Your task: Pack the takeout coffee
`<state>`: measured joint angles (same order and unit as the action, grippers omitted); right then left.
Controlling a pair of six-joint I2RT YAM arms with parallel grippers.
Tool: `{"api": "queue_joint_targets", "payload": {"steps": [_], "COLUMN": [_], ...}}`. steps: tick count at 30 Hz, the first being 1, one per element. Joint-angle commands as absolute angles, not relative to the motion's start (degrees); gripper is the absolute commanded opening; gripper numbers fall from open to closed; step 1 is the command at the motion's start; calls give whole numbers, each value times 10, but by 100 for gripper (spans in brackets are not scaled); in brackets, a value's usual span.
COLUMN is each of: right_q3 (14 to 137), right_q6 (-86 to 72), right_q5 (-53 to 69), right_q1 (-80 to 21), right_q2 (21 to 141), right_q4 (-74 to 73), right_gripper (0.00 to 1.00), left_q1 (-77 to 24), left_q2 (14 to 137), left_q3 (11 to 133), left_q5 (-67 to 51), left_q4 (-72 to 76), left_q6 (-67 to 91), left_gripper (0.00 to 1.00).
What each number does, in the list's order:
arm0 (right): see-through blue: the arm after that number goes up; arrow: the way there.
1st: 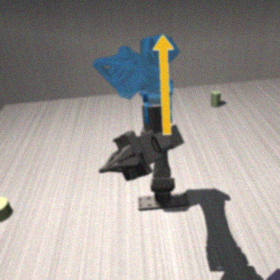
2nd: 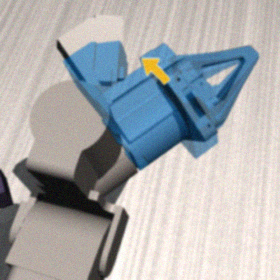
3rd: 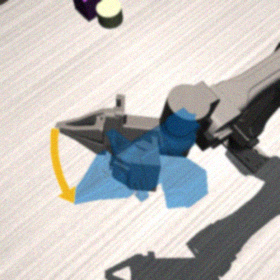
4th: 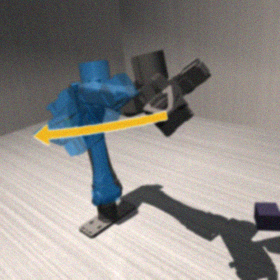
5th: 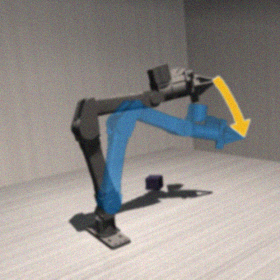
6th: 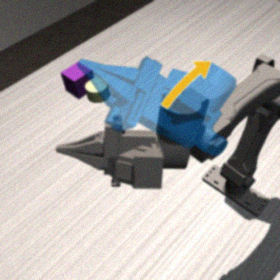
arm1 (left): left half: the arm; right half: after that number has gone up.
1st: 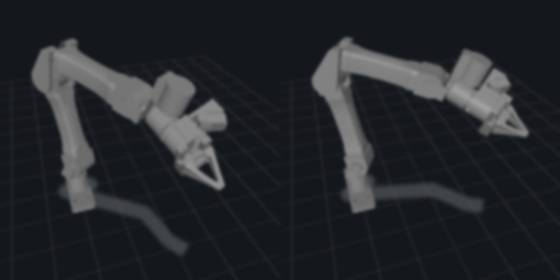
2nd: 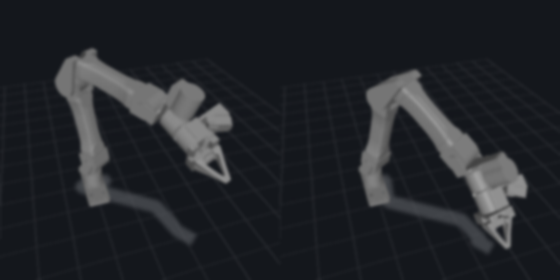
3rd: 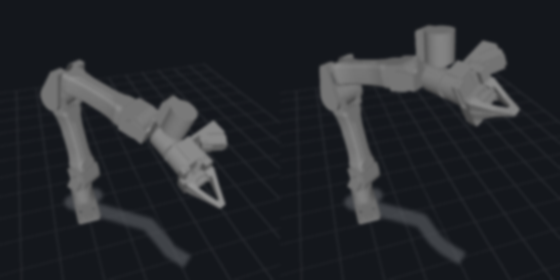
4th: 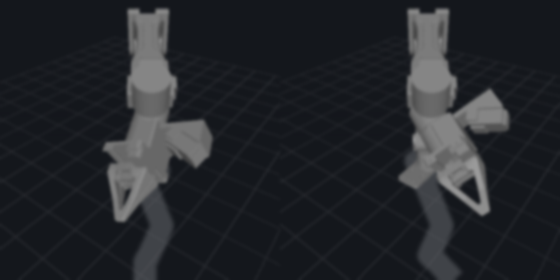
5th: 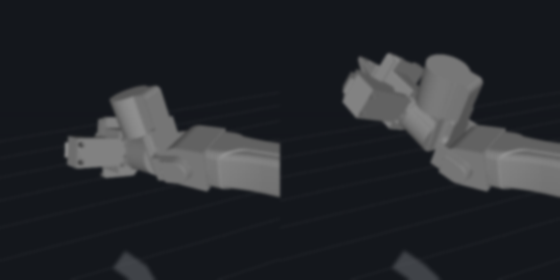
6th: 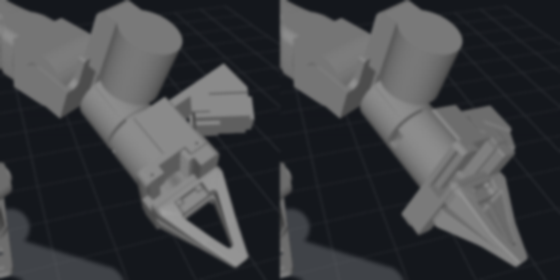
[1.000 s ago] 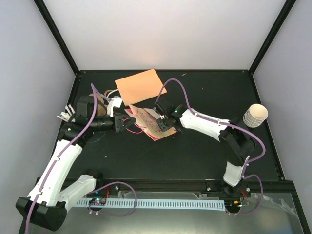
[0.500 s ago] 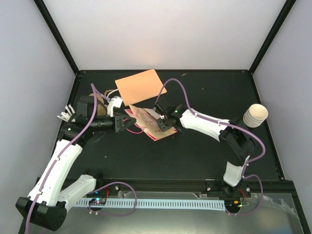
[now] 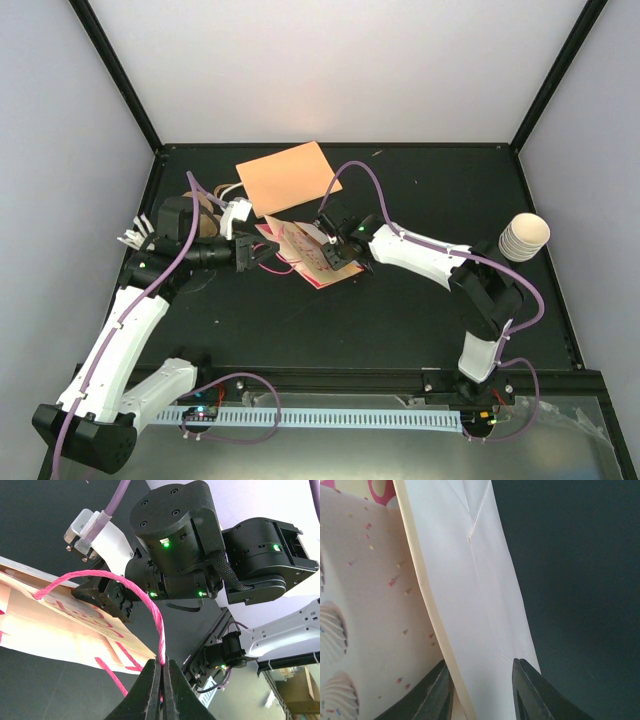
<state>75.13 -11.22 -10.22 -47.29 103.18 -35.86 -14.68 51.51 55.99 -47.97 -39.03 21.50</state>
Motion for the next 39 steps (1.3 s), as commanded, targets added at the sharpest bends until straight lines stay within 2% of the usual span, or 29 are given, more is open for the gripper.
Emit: {"api": "queue_joint_targets", "payload": {"steps": [1, 9, 16, 23, 31, 39], "right_q3": [753, 751, 746, 732, 689, 612], "right_q6": [-110, -106, -106, -111, -132, -159], "right_q5": [-102, -98, -97, -89, -70, 27], "right_q1": [-477, -476, -477, -477, -464, -397], "right_q2": [1026, 1021, 1016, 997, 949, 881], "right_q4": [-347, -344, -343, -337, -327, -287], "right_gripper": [35, 29, 21, 2, 1, 1], "left_q1": [-143, -143, -143, -143, -142, -134], "left_q2": [516, 516, 517, 515, 514, 523], "left_q3": [560, 560, 560, 561, 559, 541], "left_q5": [-496, -496, -494, -488, -441, -362], "left_q4": [-391, -392, -393, -396, -421, -450], "left_q6": [205, 203, 203, 200, 193, 197], "left_gripper": [2, 2, 1, 2, 2, 2]}}
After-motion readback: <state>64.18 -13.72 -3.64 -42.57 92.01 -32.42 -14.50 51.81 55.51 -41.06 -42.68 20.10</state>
